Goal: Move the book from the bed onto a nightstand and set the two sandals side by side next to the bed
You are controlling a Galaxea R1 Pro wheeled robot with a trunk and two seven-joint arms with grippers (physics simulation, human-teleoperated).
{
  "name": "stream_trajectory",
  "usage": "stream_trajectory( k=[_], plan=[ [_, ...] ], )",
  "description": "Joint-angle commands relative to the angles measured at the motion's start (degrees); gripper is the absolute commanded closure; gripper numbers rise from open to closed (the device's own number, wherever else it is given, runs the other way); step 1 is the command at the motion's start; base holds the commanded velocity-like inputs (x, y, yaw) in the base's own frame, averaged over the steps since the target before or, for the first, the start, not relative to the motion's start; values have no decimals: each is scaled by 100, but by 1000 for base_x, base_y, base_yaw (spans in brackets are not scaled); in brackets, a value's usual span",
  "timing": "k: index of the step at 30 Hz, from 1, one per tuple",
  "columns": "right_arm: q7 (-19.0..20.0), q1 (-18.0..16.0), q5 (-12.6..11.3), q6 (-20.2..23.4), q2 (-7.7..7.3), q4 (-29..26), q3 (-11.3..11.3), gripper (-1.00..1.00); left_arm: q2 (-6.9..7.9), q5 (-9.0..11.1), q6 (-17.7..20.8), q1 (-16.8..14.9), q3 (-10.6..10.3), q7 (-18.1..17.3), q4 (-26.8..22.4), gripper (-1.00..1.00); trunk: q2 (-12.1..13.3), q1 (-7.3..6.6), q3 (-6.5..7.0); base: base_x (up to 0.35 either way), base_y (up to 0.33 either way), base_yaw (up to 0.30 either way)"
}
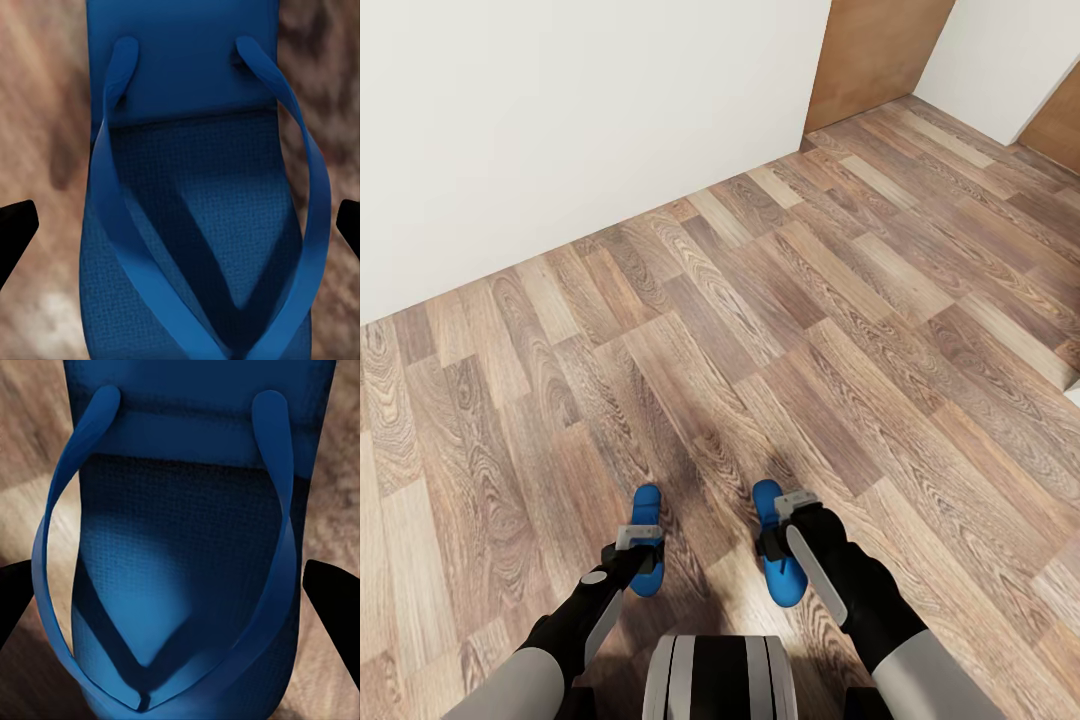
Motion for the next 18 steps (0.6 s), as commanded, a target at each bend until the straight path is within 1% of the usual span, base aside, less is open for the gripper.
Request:
stream_trajectory(
  k=[1, 6, 11, 18],
  plan=[
    [-60, -3, -58, 15, -1, -4, 15, 100, 3, 31, 21, 1, -22, 10, -8, -100, -1, -1, -3, 0, 0, 0],
    [-60, -3, -58, 15, -1, -4, 36, 100, 3, 30, 21, 1, -24, 6, -12, -100, -1, -1, -3, 0, 0, 0],
    [-59, -3, -58, 15, -1, -4, 41, 100, 3, 32, 21, 3, -21, 4, -11, -100, -8, 12, -114, 0, 0, 0],
    [-59, -3, -58, 15, -1, -4, 43, 100, 3, 34, 21, 0, -23, 4, -12, -100, -8, 12, -114, 0, 0, 0]
  ],
)
